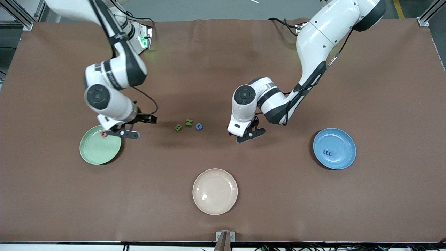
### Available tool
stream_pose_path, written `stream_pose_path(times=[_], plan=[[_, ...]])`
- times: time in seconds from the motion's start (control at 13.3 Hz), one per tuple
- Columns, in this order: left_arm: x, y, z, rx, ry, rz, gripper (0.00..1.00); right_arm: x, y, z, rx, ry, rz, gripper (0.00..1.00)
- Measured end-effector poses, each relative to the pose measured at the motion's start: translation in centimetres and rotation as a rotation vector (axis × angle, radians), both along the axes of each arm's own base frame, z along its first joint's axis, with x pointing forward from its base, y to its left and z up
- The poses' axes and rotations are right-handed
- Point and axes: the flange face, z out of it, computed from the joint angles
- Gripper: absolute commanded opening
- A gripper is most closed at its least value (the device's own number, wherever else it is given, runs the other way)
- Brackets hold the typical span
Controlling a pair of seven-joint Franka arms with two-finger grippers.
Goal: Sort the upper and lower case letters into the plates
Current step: 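Grasp the green B with the right gripper while the left gripper grasps green b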
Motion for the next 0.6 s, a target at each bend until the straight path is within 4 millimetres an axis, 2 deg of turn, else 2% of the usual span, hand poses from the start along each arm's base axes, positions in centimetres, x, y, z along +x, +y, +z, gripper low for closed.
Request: stream_pose_path(times=[0.22,0.45,0.6], plan=[[0.0,0.0,-0.1,0.001,0.002,0.000,0.76,-1.1,4.3,-1.9,-0.022,-0.035,-0.148,1.00],[-0.1,0.1,-0.9,0.005,0.013,0.001,0.75,-2.3,8.2,-6.2,-0.039,-0.059,-0.303,0.99],[-0.2,0.1,-1.2,0.007,0.018,0.001,0.75,-2.7,9.1,-8.4,-0.047,-0.061,-0.350,0.97]])
